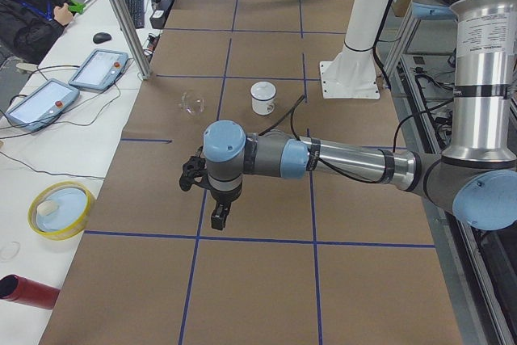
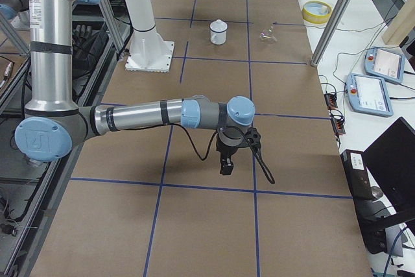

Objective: Place funnel on cup

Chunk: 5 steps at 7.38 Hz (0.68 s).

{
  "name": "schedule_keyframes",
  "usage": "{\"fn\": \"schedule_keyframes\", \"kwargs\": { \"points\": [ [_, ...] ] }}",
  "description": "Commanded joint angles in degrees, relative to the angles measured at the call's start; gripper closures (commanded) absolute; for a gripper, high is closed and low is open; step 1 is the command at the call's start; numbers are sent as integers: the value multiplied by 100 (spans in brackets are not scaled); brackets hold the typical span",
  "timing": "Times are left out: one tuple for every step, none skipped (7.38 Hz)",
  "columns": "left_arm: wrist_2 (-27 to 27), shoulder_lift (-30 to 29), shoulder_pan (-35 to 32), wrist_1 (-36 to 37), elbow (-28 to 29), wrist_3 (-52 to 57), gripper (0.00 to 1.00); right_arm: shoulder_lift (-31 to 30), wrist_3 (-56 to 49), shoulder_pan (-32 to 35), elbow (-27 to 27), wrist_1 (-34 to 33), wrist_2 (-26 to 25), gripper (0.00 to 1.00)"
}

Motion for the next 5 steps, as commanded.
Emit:
{"fn": "schedule_keyframes", "kwargs": {
  "points": [
    [0, -9, 9, -26, -26, 12, 0, -6, 0, 0, -5, 0, 0, 0],
    [9, -9, 9, -70, -35, -14, 0, -6, 0, 0, 4, 0, 0, 0],
    [26, -35, 26, -88, -35, -14, 0, -6, 0, 0, 4, 0, 0, 0],
    [26, -427, 70, -288, -27, -23, 0, -6, 0, 0, -5, 0, 0, 0],
    [52, -692, 88, -577, 69, -14, 0, -6, 0, 0, -5, 0, 0, 0]
  ]
}}
